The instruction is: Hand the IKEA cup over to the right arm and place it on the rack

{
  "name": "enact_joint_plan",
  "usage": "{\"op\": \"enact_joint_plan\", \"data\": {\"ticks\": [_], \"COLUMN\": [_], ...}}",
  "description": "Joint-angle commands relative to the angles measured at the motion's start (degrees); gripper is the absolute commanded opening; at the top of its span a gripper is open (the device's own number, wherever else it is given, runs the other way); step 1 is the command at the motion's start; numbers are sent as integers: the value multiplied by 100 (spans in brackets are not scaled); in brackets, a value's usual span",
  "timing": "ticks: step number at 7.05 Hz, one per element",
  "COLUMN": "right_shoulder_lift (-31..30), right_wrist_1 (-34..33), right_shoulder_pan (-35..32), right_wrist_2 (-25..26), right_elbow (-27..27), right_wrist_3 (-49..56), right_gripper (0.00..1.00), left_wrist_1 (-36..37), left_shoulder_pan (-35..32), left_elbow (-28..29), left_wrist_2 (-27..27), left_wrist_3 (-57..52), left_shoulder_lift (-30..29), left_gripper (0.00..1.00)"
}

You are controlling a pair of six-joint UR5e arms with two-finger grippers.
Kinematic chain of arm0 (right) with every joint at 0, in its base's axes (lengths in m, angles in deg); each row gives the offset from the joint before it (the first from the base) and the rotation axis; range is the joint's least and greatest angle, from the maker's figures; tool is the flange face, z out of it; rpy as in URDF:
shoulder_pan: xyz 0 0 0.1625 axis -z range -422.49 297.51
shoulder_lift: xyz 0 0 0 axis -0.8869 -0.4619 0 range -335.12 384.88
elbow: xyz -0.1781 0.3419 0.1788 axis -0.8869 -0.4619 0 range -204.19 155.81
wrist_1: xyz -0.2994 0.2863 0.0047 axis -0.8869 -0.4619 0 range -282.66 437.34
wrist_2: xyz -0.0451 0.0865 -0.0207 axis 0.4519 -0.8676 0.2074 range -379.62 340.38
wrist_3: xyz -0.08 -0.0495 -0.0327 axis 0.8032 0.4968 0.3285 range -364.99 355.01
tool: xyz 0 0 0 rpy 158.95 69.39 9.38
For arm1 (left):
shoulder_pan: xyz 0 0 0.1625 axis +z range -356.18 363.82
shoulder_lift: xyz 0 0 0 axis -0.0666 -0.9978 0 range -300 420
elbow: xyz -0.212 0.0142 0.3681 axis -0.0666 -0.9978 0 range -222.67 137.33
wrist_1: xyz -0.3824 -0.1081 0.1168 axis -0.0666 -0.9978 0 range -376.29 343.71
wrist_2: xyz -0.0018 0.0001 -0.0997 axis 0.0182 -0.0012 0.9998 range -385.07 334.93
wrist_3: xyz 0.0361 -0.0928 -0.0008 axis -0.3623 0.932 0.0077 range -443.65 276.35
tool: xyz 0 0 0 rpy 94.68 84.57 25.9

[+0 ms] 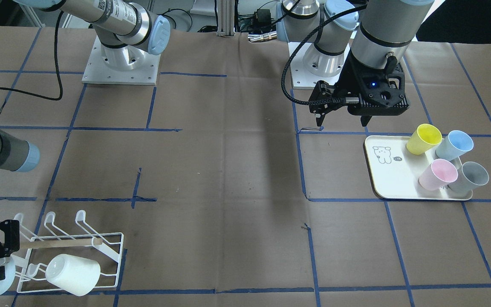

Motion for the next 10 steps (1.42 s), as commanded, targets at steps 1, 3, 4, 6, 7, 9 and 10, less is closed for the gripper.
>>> {"op": "enact_joint_plan", "data": {"ticks": [1, 3, 4, 6, 7, 9, 10], "right_shoulder_lift": [16, 7, 16, -2, -80, -684, -966], "right_wrist_1": [3, 3, 3, 3, 142, 1960, 2998], "right_shoulder_pan": [9, 9, 9, 18, 18, 18, 18], "right_wrist_2": [-99, -118, -118, -109, -92, 5, 23], "right_elbow": [7, -1, -2, -2, -36, -116, -116], "right_wrist_3": [-9, -52, -70, -70, -70, 8, 26], "right_gripper": [18, 90, 99, 100, 100, 100, 100], "left_wrist_1": [0, 0, 0, 9, 0, 26, 87], "left_shoulder_pan": [26, 52, 52, 35, 35, 35, 35], "left_elbow": [-1, -9, -9, -1, 8, 8, -1], "left_wrist_2": [12, 20, 238, 240, 223, 66, 38], "left_wrist_3": [-45, -63, -71, -63, -63, -72, -72], "left_shoulder_lift": [9, 0, -9, 0, 9, 18, 9], "left_gripper": [99, 99, 99, 99, 99, 99, 99]}}
